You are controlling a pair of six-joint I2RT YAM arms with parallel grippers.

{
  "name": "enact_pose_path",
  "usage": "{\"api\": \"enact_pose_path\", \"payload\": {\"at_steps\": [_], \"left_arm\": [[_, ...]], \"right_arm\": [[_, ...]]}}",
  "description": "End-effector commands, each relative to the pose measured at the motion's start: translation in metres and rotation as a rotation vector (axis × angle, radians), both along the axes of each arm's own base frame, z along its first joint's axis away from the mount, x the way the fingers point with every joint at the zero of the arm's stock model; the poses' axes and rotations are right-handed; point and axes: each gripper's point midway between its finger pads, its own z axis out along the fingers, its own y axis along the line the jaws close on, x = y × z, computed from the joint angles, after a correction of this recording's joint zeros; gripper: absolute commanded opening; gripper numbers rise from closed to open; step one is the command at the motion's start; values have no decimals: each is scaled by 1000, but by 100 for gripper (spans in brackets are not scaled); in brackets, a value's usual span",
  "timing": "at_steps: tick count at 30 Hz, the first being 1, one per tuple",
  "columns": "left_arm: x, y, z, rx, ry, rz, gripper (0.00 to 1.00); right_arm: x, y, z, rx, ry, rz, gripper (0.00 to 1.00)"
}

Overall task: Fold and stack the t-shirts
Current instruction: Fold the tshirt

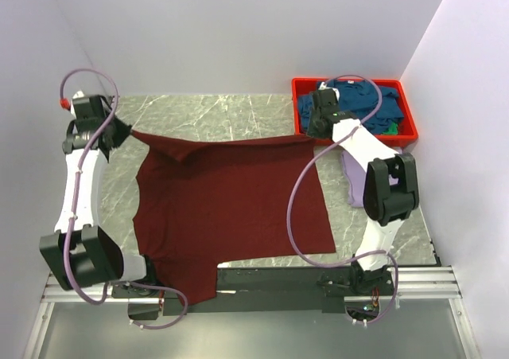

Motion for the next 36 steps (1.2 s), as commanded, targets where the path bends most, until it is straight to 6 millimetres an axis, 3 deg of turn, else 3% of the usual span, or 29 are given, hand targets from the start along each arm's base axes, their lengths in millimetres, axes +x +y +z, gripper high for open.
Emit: {"api": "enact_pose_path", "payload": {"at_steps": [1, 9, 20, 30, 36], "left_arm": [[-18, 1, -13, -7, 22, 40, 0], [-32, -7, -28, -40, 37, 33, 1], [-72, -11, -42, -56, 71, 81, 0], [-113, -28, -105, -132, 190, 87, 0], [-125, -35, -122, -154, 225, 72, 0]], "right_arm": [[-9, -24, 30, -31, -73, -112, 0], [-14, -34, 33, -47, -83, -153, 0], [-48, -34, 2, -8, 29, -194, 0], [-87, -41, -46, -25, 178, -230, 0], [-95, -41, -66, -36, 250, -222, 0]]}}
